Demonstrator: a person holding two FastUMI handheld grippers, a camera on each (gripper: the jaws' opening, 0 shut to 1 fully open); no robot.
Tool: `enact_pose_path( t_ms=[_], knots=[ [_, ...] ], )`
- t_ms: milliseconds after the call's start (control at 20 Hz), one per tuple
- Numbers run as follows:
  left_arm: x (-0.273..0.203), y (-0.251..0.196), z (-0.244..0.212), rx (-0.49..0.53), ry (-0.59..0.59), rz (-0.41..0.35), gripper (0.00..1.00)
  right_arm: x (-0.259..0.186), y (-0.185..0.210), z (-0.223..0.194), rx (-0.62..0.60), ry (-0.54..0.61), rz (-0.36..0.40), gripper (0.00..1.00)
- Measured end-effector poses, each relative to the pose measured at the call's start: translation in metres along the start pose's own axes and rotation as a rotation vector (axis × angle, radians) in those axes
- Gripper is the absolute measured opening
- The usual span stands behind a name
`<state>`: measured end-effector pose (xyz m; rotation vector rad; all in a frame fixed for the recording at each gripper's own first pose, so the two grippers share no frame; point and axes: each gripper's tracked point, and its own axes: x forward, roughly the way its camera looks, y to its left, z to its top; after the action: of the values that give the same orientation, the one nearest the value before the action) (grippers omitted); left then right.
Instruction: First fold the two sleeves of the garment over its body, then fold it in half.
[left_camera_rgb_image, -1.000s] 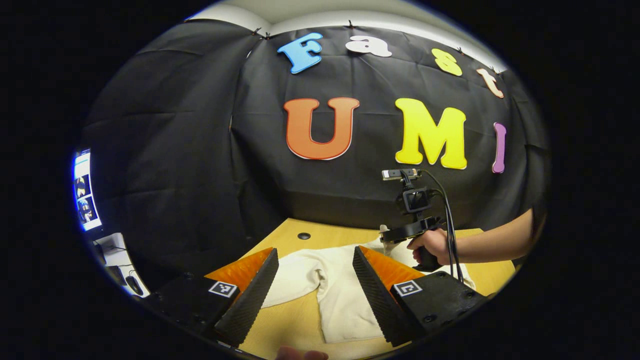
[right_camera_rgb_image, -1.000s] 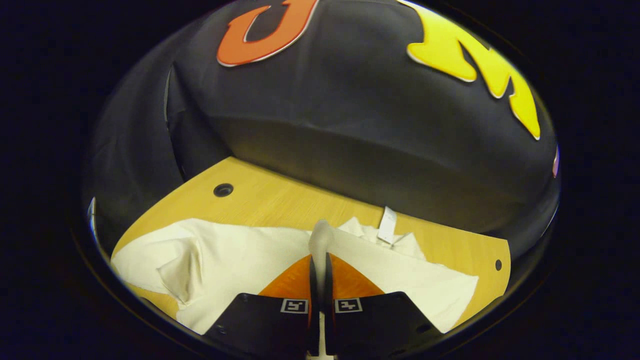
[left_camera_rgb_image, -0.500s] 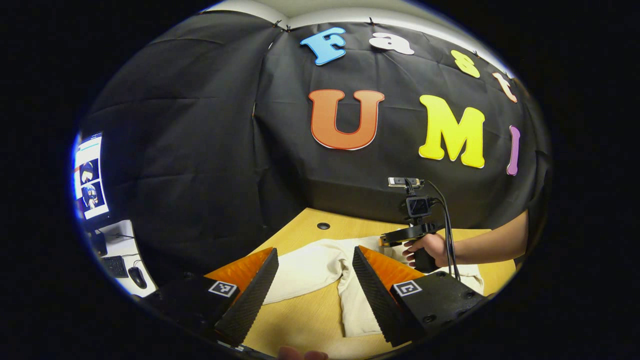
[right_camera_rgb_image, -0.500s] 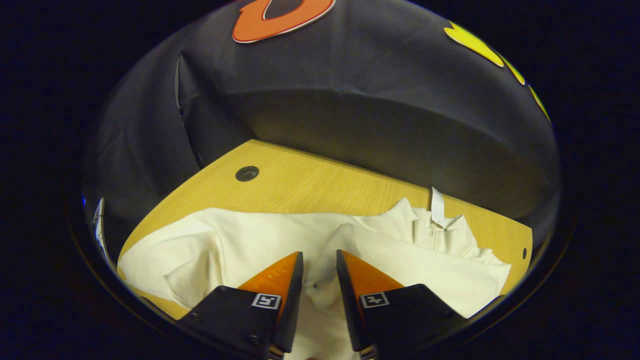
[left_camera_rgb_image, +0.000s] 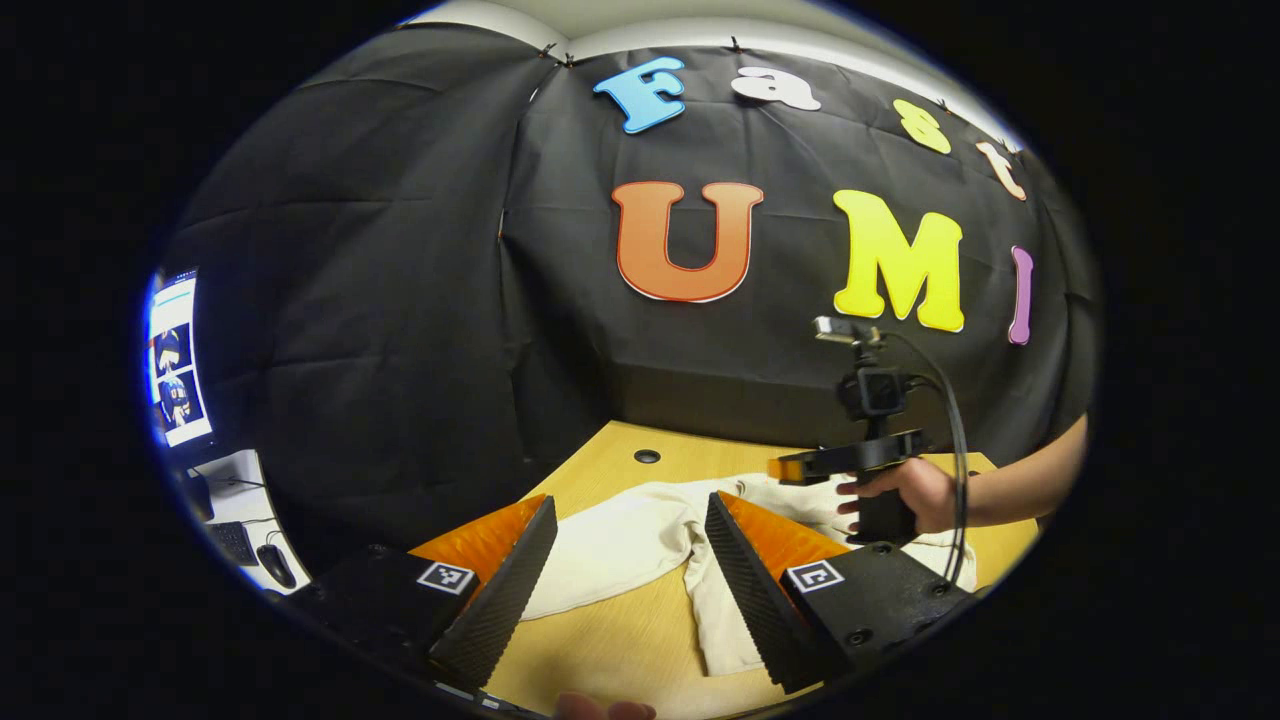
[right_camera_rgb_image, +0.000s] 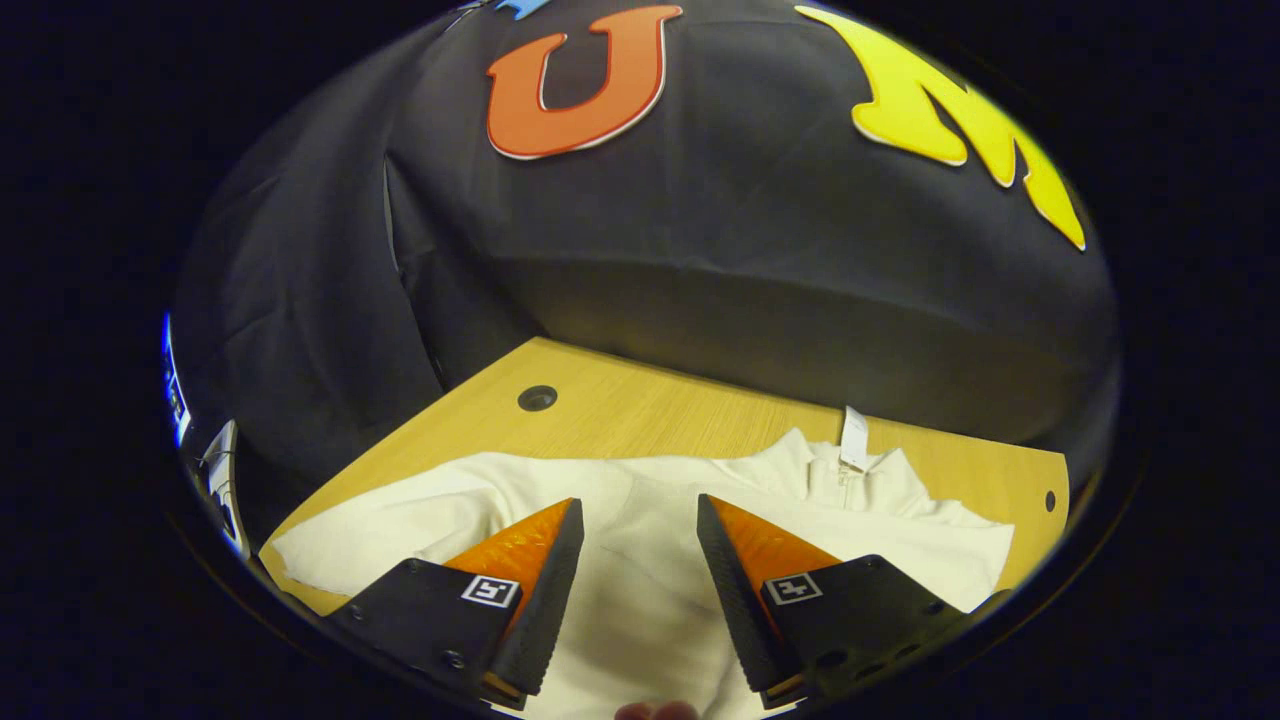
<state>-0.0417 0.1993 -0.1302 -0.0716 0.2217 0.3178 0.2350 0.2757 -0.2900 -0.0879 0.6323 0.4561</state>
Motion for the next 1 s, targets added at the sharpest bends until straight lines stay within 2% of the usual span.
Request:
enact_pose_path(
  t_ms=[50, 100, 200, 300, 600, 750, 1000],
  knots=[
    [0.001, 0.006, -0.003, 0.003, -0.002, 0.004, 0.97, -0.021, 0.0, 0.007, 0.01, -0.032, -0.005, 0.75],
    [0.001, 0.016, -0.006, -0.009, 0.0, 0.012, 0.97, -0.049, -0.001, 0.016, 0.027, -0.077, -0.008, 0.81],
    [0.003, 0.026, -0.011, -0.025, 0.009, 0.03, 0.97, -0.102, -0.007, 0.028, 0.026, -0.152, -0.018, 0.82],
    [0.0, 0.034, -0.012, -0.029, -0.002, 0.038, 0.97, -0.147, -0.012, 0.035, 0.03, -0.216, -0.032, 0.9],
    [-0.004, 0.029, 0.011, -0.025, -0.079, -0.011, 0.96, -0.291, -0.051, 0.049, 0.056, -0.457, -0.205, 0.91],
    [0.004, 0.053, -0.009, -0.039, -0.038, 0.032, 0.96, -0.341, -0.059, 0.033, 0.03, -0.476, -0.232, 0.9],
    [0.019, 0.127, -0.078, -0.039, 0.097, 0.162, 0.97, -0.363, -0.063, 0.01, 0.02, -0.431, -0.254, 0.89]
  ],
)
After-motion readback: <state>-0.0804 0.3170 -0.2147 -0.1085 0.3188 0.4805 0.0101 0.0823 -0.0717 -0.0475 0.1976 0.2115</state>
